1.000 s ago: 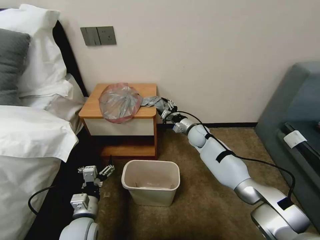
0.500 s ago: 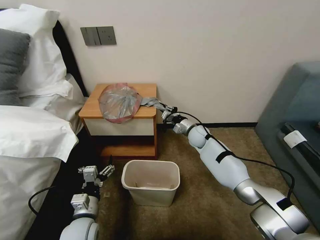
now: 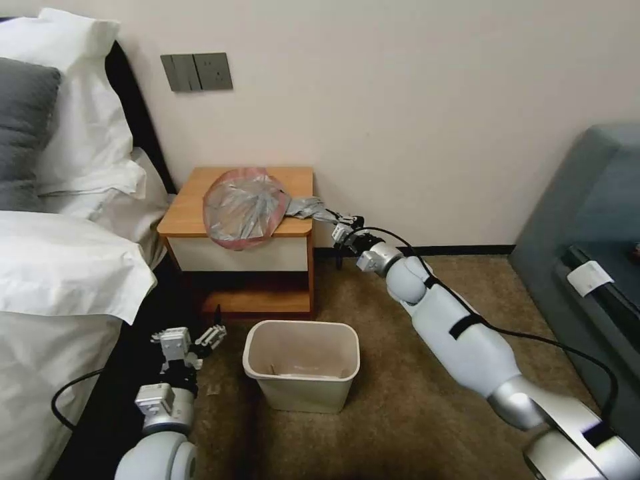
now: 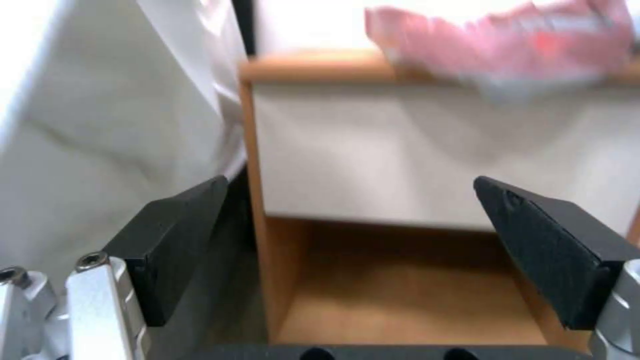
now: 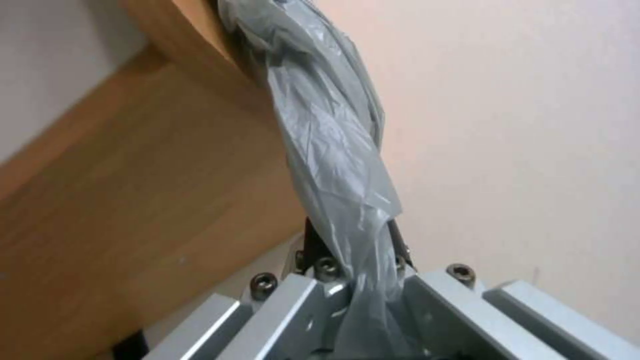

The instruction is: Pick up the garbage bag from the table and place it over the trash can.

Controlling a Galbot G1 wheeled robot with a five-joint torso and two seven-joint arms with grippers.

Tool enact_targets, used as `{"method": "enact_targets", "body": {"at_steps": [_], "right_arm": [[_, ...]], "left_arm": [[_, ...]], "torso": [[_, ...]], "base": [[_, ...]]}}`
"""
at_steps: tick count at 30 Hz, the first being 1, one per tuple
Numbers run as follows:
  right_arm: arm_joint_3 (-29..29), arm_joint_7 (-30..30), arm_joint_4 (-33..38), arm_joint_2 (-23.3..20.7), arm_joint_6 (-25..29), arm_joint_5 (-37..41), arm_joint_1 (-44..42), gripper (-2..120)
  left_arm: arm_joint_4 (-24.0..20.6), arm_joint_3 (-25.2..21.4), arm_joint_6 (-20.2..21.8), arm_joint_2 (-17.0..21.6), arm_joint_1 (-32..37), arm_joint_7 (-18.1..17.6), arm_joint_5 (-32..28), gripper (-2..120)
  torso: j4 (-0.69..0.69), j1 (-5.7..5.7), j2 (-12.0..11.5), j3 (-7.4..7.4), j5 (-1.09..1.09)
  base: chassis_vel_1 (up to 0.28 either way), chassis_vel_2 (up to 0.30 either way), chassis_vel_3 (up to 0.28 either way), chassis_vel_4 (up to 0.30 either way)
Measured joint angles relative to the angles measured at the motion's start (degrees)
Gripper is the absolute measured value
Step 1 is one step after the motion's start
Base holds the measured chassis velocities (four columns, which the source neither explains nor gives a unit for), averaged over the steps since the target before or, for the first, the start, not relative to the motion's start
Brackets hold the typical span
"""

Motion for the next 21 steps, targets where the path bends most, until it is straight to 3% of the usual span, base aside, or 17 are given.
{"method": "enact_targets", "body": {"at_steps": [5, 21], "right_arm": [[1.3, 0.1, 6.0, -1.7, -1.9, 0.7, -4.8, 0], [3.0, -0.5, 16.6, -3.1, -1.6, 0.1, -16.9, 0]], "left_arm": [[-4.3, -0.9, 1.4, 0.8, -0.3, -0.4, -2.6, 93], [-8.7, -1.1, 2.5, 0.8, -0.7, -0.8, -3.5, 93]], "torso": [[0.0, 0.0, 0.0, 0.0, 0.0], [0.0, 0.0, 0.0, 0.0, 0.0]], "base": [[0.0, 0.0, 0.0, 0.0], [0.0, 0.0, 0.0, 0.0]]}}
